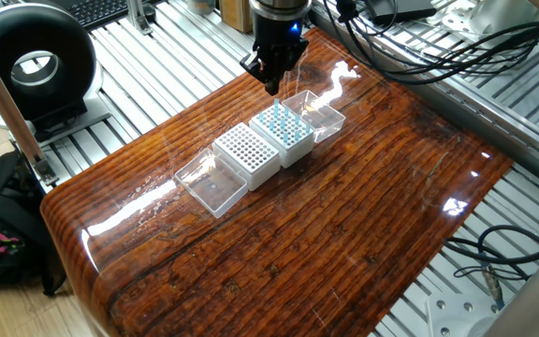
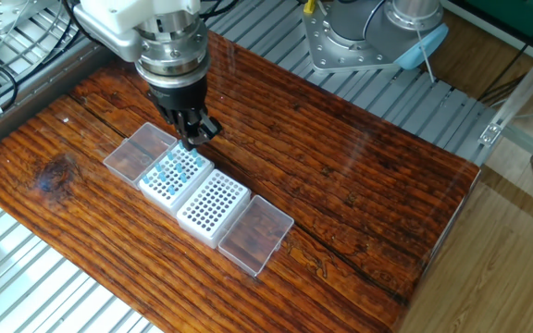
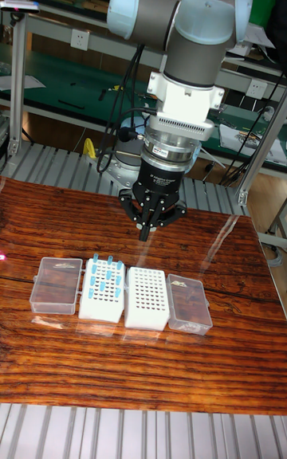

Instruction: Transfer all medium pipette tips from one holder to another

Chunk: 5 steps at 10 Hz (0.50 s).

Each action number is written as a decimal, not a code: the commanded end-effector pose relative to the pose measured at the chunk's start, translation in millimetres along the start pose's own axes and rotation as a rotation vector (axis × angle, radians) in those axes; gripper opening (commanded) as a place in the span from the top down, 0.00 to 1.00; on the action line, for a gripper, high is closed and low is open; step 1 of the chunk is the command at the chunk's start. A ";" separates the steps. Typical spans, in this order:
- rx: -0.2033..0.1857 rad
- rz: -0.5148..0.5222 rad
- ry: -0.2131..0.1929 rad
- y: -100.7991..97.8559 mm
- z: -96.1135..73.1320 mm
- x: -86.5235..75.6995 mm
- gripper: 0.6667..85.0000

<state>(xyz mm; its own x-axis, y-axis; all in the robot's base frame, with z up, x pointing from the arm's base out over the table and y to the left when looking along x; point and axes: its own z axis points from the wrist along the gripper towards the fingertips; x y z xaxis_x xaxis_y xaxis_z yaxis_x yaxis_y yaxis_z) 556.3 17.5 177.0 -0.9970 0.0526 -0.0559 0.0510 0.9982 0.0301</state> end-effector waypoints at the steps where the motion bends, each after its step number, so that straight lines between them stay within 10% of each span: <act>1: -0.019 -0.004 0.009 5.0 -0.7 2.6 1.00; 5: -0.039 -0.037 0.156 9.4 -4.0 40.6 1.00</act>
<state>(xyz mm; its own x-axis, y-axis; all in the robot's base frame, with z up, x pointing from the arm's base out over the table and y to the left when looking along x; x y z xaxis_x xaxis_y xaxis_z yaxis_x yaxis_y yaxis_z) 535.8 23.1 176.1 -0.9998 0.0014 0.0217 0.0025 0.9989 0.0470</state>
